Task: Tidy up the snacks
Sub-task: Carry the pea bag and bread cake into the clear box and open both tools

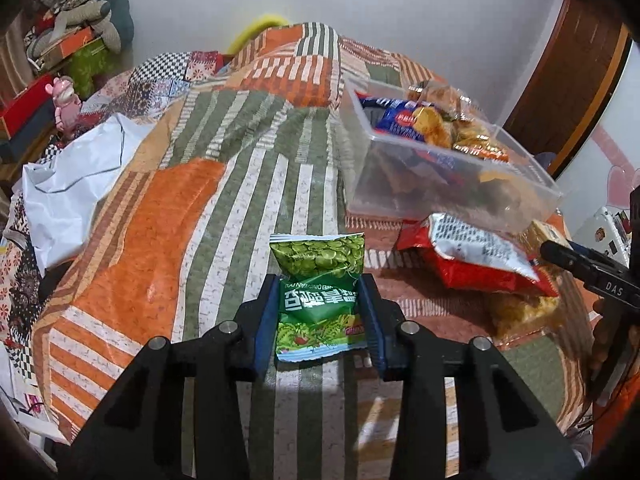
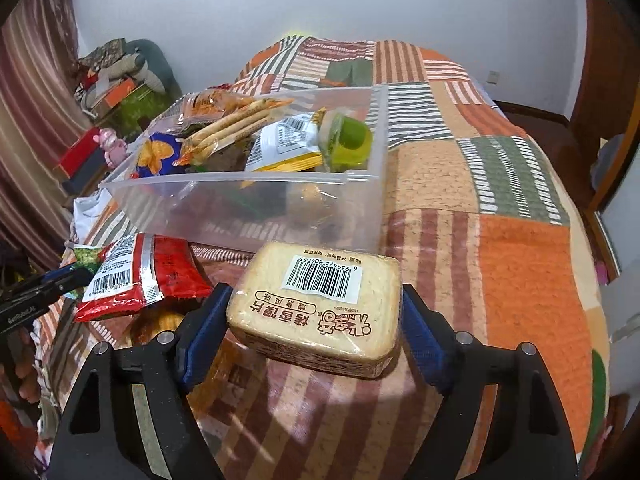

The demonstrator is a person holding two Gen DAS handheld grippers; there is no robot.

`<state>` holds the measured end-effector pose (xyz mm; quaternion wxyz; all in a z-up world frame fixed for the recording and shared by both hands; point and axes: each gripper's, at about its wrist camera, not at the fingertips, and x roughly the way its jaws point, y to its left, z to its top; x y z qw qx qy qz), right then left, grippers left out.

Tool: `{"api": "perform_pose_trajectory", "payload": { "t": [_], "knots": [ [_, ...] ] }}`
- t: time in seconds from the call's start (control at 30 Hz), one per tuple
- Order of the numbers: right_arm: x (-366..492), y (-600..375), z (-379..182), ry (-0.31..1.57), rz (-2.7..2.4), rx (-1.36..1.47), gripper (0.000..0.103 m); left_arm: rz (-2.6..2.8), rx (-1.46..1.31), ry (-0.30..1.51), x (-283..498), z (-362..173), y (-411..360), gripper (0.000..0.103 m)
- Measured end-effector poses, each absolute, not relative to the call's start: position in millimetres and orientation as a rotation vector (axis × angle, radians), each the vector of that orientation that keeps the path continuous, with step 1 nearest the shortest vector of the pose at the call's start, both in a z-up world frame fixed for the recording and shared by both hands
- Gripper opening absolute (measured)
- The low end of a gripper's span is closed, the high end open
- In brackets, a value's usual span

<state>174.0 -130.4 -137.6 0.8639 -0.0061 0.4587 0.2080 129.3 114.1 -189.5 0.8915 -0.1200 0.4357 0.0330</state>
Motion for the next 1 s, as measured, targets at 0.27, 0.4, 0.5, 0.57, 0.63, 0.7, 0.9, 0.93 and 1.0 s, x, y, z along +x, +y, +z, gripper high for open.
{"api": "perform_pose_trajectory", "payload": {
  "t": [0.27,0.4,0.5,0.57,0.63,0.7,0.9,0.93,1.0],
  "knots": [
    [167.7,-140.2,-116.3,0.903,0.421,0.004,0.079,0.049,-0.248,0.837,128.7,-164.0,108.8,0.039],
    [168.4,-142.1,-103.5,0.874,0.446,0.029,0.079,0.031,-0.244,0.802,132.9,-150.1,104.2,0.039],
    [170.0,-140.9,-94.5,0.845,0.461,0.035,0.079,0.015,-0.245,0.78,137.1,-141.4,99.1,0.039],
    [171.2,-139.1,-88.7,0.822,0.463,0.025,0.079,-0.001,-0.244,0.767,140.4,-135.9,95.1,0.039],
    [173.2,-136.3,-83.5,0.802,0.466,0.017,0.079,-0.015,-0.239,0.752,145.1,-130.3,90.3,0.039],
    [175.7,-132.8,-79.4,0.782,0.466,0.004,0.079,-0.029,-0.234,0.742,150.1,-125.6,85.5,0.039],
    [187.0,-127.8,-73.0,0.743,0.464,-0.018,0.079,-0.079,-0.224,0.706,165.1,-112.2,70.6,0.039],
    [188.1,-127.3,-72.2,0.74,0.464,-0.021,0.079,-0.089,-0.221,0.702,168.5,-110.5,67.3,0.039],
    [193.1,-126.1,-72.9,0.736,0.464,-0.022,0.079,-0.104,-0.211,0.698,174.4,-108.4,60.8,0.039]
  ]
}}
